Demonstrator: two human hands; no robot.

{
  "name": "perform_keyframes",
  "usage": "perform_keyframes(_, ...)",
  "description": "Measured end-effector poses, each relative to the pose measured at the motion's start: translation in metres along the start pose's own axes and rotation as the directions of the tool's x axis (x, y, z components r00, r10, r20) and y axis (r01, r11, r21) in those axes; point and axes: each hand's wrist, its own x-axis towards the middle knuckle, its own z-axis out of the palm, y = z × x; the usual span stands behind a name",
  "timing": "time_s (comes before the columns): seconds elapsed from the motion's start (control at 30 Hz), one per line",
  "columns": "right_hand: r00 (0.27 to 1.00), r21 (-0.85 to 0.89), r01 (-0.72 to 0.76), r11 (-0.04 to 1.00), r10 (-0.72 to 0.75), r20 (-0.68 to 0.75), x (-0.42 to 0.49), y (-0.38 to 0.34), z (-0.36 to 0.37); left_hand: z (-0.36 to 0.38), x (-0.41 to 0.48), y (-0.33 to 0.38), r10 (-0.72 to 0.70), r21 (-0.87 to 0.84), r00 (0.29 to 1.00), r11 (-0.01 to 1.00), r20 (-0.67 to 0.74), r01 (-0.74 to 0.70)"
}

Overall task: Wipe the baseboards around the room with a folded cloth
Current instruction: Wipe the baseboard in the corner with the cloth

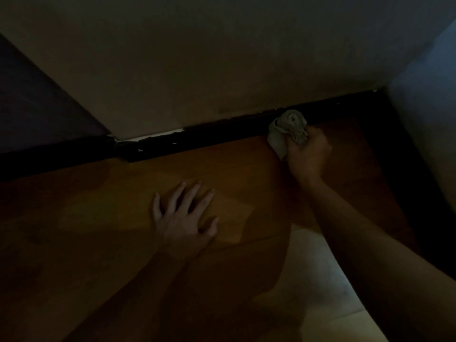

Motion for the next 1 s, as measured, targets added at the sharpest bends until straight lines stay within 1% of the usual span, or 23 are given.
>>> perform_keyframes(0.13, 0.997, 0.022, -0.048, 0.999, 0.049, -0.061, 0.001, 0.000, -0.001, 0.001, -0.001, 0.000, -0.010, -0.005, 1.000, 1.000, -0.007, 0.010)
perform_keyframes(0.27, 0.999, 0.020, 0.029, 0.999, -0.028, -0.019, -0.009, -0.006, 0.007, 0.002, 0.000, 0.000, -0.005, -0.007, 1.000, 1.000, -0.017, 0.005)
perform_keyframes(0.4, 0.999, 0.029, -0.021, 0.999, 0.022, -0.040, -0.011, -0.008, 0.005, -0.001, 0.000, 0.002, -0.011, -0.018, 1.000, 1.000, -0.016, 0.011)
perform_keyframes(0.5, 0.996, 0.031, 0.075, 0.997, -0.077, 0.037, -0.027, -0.021, 0.017, -0.003, 0.000, 0.002, -0.012, -0.026, 1.000, 1.000, -0.011, 0.012)
perform_keyframes(0.6, 0.976, 0.050, 0.173, 0.984, -0.179, 0.123, -0.036, -0.028, 0.026, -0.003, 0.003, 0.005, -0.033, -0.046, 0.999, 0.998, -0.012, 0.032)
perform_keyframes(0.67, 0.970, 0.041, 0.196, 0.980, -0.200, 0.139, -0.031, -0.025, 0.025, -0.005, 0.010, 0.013, -0.022, -0.058, 1.000, 0.998, -0.021, 0.021)
perform_keyframes(0.73, 0.981, 0.031, 0.155, 0.987, -0.158, 0.116, -0.022, -0.019, 0.019, -0.006, 0.020, 0.023, 0.064, -0.061, 0.998, 0.996, -0.021, -0.065)
perform_keyframes(0.8, 0.994, 0.033, 0.084, 0.996, -0.086, 0.069, -0.009, -0.010, 0.010, -0.006, 0.032, 0.032, 0.148, -0.092, 0.989, 0.985, -0.024, -0.149)
perform_keyframes(0.9, 1.000, 0.009, -0.025, 1.000, 0.025, -0.008, 0.014, 0.006, -0.007, -0.008, 0.042, 0.042, 0.141, -0.103, 0.990, 0.985, -0.005, -0.141)
perform_keyframes(1.0, 0.994, -0.032, -0.089, 0.996, 0.087, -0.069, 0.031, 0.018, -0.019, -0.009, 0.043, 0.045, 0.131, -0.090, 0.991, 0.988, 0.013, -0.129)
